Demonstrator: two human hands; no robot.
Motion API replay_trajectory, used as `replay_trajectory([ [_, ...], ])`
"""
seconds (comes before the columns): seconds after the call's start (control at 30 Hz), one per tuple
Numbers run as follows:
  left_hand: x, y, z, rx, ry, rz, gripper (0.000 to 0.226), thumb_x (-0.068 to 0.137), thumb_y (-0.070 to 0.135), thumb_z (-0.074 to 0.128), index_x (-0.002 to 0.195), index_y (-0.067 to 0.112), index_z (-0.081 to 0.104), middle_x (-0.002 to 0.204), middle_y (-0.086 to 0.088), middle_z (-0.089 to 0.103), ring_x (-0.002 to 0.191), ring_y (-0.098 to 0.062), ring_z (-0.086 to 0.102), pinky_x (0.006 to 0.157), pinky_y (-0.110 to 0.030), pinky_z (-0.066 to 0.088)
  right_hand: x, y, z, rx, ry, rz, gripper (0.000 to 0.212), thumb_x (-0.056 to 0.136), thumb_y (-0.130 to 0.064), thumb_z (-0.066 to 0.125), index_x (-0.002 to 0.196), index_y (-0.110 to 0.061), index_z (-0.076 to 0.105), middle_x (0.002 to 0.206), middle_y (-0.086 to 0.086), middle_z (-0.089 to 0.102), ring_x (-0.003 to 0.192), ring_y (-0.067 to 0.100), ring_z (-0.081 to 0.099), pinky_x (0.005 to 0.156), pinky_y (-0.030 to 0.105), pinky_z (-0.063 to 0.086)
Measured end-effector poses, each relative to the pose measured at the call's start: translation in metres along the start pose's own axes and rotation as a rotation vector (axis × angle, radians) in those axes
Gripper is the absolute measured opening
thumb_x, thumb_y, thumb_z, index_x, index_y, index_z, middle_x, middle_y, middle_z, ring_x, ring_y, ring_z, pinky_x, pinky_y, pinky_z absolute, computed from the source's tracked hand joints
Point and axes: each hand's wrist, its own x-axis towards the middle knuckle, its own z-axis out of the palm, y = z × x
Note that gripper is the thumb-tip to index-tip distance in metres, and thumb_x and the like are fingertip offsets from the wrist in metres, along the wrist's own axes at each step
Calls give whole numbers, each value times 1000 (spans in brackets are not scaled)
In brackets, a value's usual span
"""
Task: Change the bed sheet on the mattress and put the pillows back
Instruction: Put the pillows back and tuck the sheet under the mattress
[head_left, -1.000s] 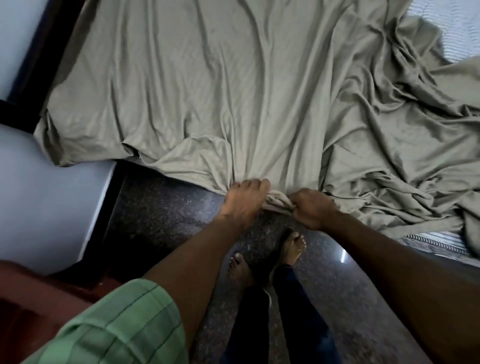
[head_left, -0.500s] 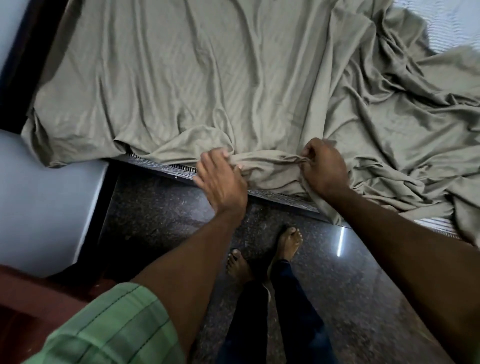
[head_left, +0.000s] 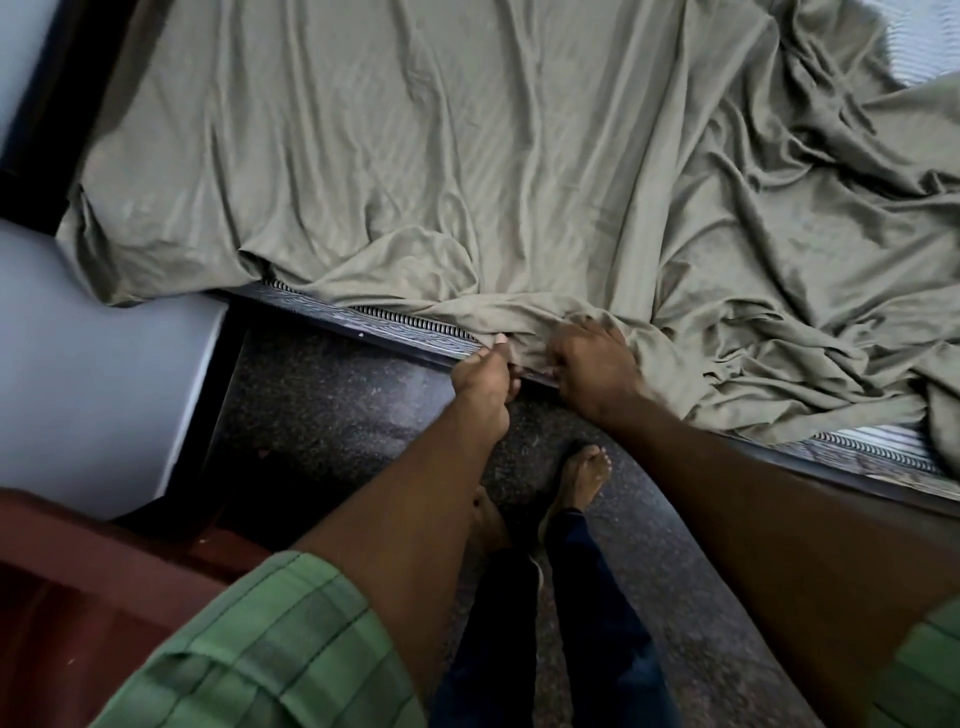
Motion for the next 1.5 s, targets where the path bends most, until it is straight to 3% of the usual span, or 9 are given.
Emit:
replay_trajectory([
  [0.27, -25, -37, -53, 909, -161, -211, 27, 96, 37, 59, 93, 12, 68, 67, -1, 67, 56, -15, 66, 56, -27, 53, -17, 2, -8, 42, -732, -71, 25, 83, -33, 60, 90, -13, 74, 92, 7, 73, 91, 29, 69, 72, 32, 51],
  [0.43, -25, -35, -49, 764, -226, -318, 39, 99, 45, 50, 78, 13, 56, 67, -4, 59, 52, -17, 55, 48, -22, 37, 0, -17, -3, -79, -979, -52, 30, 97, -26, 65, 119, -6, 70, 118, 12, 70, 108, 30, 66, 83, 29, 52],
  [0.63, -14, -28, -43, -252, 52, -179, 17, 76, 22, 64, 83, 7, 67, 82, -7, 72, 68, -27, 65, 54, -31, 54, -3, -31, -6, 258, -940, 106, 54, 113, -37, 29, 158, -7, 35, 163, 14, 33, 148, 28, 36, 118, 30, 27],
  [0.77, 1, -50, -56, 188, 171, -147, 62, 58, 37, 74, 112, 7, 69, 105, -12, 75, 87, -30, 72, 75, -40, 63, -24, -33, 20, 332, -1011, 114, 99, 85, -91, 25, 161, -27, 29, 169, 5, 23, 151, 25, 31, 123, 42, 26],
  [0.9, 4, -52, -79, 415, 148, -153, 66, 84, 24, 76, 142, 3, 53, 135, -13, 62, 118, -31, 66, 74, -30, 49, -35, -28, 30, -62, -971, 78, 110, 74, -79, 68, 161, -32, 20, 169, 5, 17, 152, 33, 26, 118, 52, 30],
  [1.13, -7, -60, -71, 110, -261, -172, 67, 66, 63, 86, 112, 15, 77, 115, -4, 71, 90, -23, 68, 70, -36, 51, -38, -29, 31, 242, -262, -62, 72, 72, -29, 59, 141, -18, 42, 137, 9, 52, 127, 31, 51, 102, 43, 46],
  [1.33, -5, -51, -69, -294, -94, -197, 83, 91, 84, 30, 97, 15, 76, 98, -9, 74, 87, -26, 65, 81, -40, 47, 0, -48, 19, 1339, -276, 699, 23, 94, -21, 52, 97, -7, 71, 73, 9, 59, 58, 17, 48, 55, 27, 38],
  [1.43, -12, -46, -67, -260, -66, -223, 74, 102, 70, 26, 114, 11, 70, 103, -11, 75, 100, -29, 69, 93, -41, 54, 12, -46, 15, 819, -509, 400, 44, 95, -52, 60, 86, -11, 74, 83, 9, 68, 81, 24, 65, 72, 34, 45],
  [1.5, -16, -48, -64, -202, -48, -225, 55, 103, 55, 47, 115, 6, 68, 100, -14, 72, 89, -29, 69, 82, -39, 56, 15, -51, 20, 437, -582, 195, 37, 101, -33, 58, 74, -11, 68, 80, 7, 65, 96, 28, 65, 75, 31, 41],
])
